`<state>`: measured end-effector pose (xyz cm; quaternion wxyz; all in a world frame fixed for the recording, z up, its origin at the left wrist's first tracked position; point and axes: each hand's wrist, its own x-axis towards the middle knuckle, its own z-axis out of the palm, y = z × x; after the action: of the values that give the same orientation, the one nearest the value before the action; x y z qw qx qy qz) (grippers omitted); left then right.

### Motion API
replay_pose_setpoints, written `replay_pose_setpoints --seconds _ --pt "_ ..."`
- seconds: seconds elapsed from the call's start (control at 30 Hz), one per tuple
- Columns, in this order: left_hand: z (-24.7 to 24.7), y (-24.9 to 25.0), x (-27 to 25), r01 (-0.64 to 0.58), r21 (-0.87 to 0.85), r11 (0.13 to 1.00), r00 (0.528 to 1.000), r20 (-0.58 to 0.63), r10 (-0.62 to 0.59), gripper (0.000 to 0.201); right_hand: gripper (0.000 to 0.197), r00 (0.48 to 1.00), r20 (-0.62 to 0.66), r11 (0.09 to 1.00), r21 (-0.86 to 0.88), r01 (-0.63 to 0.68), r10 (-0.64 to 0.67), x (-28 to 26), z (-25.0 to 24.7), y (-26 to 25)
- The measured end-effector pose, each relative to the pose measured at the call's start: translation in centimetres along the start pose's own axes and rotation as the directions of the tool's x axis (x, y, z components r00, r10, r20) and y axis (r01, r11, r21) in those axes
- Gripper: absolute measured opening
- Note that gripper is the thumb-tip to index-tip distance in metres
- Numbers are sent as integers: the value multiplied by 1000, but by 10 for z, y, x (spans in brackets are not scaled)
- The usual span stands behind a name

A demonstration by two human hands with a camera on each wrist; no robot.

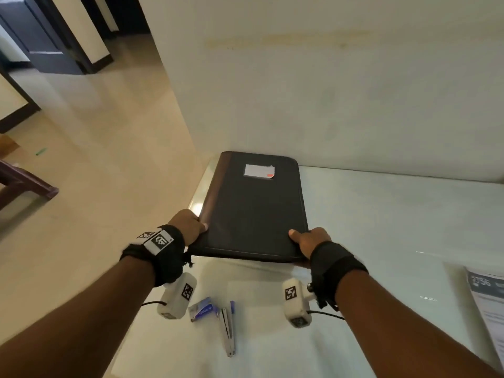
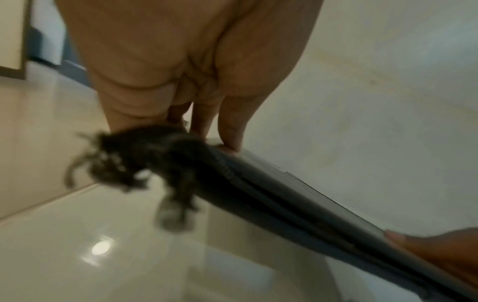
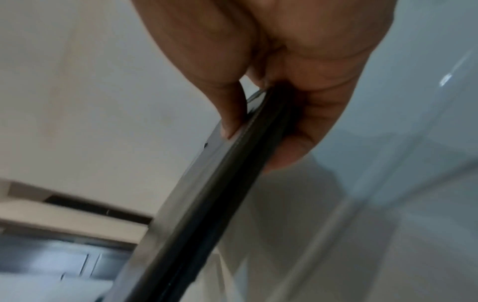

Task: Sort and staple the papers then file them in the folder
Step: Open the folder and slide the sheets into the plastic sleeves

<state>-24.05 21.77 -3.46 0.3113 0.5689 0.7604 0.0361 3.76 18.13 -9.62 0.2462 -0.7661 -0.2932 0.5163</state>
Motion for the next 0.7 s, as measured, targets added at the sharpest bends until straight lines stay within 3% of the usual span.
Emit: replay_pose_setpoints --seconds 0.17,0.37,0.47,0.57,0.7 --pt "23 63 -60 -115 84 990 989 105 106 32 33 993 -66 977 200 -79 94 -47 -93 13" --pt "91 96 -151 -197 160 967 948 283 147 21 32 978 -167 991 -14 -133 129 -109 -172 86" --pt "127 90 -187 -155 134 979 945 310 108 33 29 971 -200 984 -98 -152 130 -144 -187 131" --pt "161 78 -220 -109 165 980 944 327 50 38 47 959 -232 955 -206 -214 165 -159 -187 182" --pt "194 64 -247 -66 194 979 916 400 -18 52 52 956 -254 905 -355 -235 148 -162 -187 226"
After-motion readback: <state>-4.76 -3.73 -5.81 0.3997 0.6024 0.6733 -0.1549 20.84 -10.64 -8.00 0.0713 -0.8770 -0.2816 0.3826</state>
